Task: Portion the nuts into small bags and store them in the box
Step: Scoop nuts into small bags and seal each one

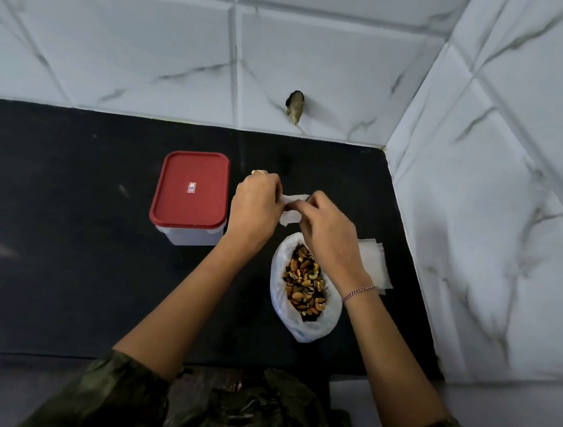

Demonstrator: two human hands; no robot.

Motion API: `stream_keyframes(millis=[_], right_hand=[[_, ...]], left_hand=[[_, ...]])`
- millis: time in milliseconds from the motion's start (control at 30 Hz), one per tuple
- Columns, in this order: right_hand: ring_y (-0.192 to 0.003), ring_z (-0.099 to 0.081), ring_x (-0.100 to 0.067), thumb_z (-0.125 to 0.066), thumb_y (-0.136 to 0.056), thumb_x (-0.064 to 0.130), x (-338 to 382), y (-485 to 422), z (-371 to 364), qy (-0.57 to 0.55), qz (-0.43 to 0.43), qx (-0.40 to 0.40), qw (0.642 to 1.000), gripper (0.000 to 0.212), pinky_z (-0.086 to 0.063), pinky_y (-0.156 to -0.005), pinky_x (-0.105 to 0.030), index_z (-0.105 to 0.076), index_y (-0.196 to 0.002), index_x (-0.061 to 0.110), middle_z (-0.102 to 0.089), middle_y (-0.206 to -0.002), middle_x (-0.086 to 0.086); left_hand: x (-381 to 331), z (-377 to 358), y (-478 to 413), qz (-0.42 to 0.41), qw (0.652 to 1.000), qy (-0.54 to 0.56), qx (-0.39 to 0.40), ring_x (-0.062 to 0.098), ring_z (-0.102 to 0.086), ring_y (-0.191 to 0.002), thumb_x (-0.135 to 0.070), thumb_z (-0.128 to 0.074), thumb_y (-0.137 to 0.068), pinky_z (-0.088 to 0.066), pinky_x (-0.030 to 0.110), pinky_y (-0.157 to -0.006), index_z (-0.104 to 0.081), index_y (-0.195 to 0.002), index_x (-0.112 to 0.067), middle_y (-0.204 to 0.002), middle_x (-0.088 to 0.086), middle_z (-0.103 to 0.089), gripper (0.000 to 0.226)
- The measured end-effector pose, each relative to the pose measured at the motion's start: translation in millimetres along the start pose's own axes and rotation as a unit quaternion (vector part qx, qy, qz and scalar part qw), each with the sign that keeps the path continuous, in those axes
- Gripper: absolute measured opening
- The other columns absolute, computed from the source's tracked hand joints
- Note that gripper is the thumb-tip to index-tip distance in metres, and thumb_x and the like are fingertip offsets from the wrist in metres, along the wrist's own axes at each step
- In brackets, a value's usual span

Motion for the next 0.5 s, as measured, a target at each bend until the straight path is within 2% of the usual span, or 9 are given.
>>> stream_keyframes(millis=[133, 267, 300, 367, 500], right_hand=[[-0.094, -0.046, -0.017, -0.044, -0.096, 0.029, 13.7, -2.2, -3.0, 0.151, 0.014, 0.077, 0.985, 0.032, -0.037, -0.061, -0.026, -0.056, -0.125, 0.024, -0.047, -0.113, -0.005], [-0.107, -0.041, -0.02, -0.033, -0.095, 0.051, 23.6, 2.5, -12.6, 0.161, 0.05, 0.228, 0.959, 0.05, -0.033, -0.071, -0.03, -0.055, -0.125, 0.016, -0.044, -0.122, -0.005], [-0.107, -0.042, -0.02, -0.031, -0.095, 0.055, 26.4, 3.1, -12.8, 0.161, 0.057, 0.242, 0.955, 0.055, -0.033, -0.071, -0.03, -0.055, -0.125, 0.016, -0.046, -0.121, -0.005], [-0.106, -0.044, -0.019, -0.033, -0.092, 0.062, 32.1, 0.3, -9.4, 0.19, 0.077, 0.216, 0.955, 0.06, -0.033, -0.069, -0.029, -0.055, -0.123, 0.016, -0.048, -0.118, -0.004], [-0.103, -0.048, -0.017, -0.04, -0.092, 0.056, 33.4, -4.0, -1.7, 0.175, 0.051, 0.15, 0.972, 0.055, -0.04, -0.069, -0.026, -0.045, -0.132, 0.017, -0.049, -0.119, -0.005]], left_hand=[[-0.3, 9.2, 4.8, -0.022, 1.0, -0.012, 0.009, 0.014, -0.061, -0.09, -0.01, -0.066, -0.088, -0.05, 0.022, -0.076, -0.067, -0.103, -0.009, -0.104, 0.006, -0.062, 0.015], [1.8, 11.8, 7.7, -0.023, 0.999, -0.029, 0.025, 0.016, -0.061, -0.093, -0.008, -0.063, -0.089, -0.052, 0.026, -0.08, -0.066, -0.105, -0.009, -0.109, 0.006, -0.06, 0.016], [3.2, 11.7, 7.8, -0.02, 0.999, -0.029, 0.034, 0.015, -0.061, -0.093, -0.009, -0.063, -0.089, -0.052, 0.026, -0.08, -0.066, -0.105, -0.009, -0.109, 0.006, -0.06, 0.016], [5.2, 12.1, 8.0, -0.023, 0.999, -0.019, 0.045, 0.014, -0.061, -0.093, -0.01, -0.064, -0.089, -0.051, 0.024, -0.08, -0.067, -0.105, -0.01, -0.108, 0.006, -0.061, 0.016], [7.0, 17.9, 8.5, -0.047, 0.997, 0.007, 0.054, 0.007, -0.058, -0.085, -0.011, -0.068, -0.086, -0.049, 0.018, -0.076, -0.069, -0.102, -0.01, -0.102, 0.003, -0.064, 0.016]])
Point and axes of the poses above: each hand's wrist, its own y-axis away from the middle knuckle, its own z-axis out of the back of the hand, x = y × z, the point moved 6 cm from there along -y, towards the middle knuckle
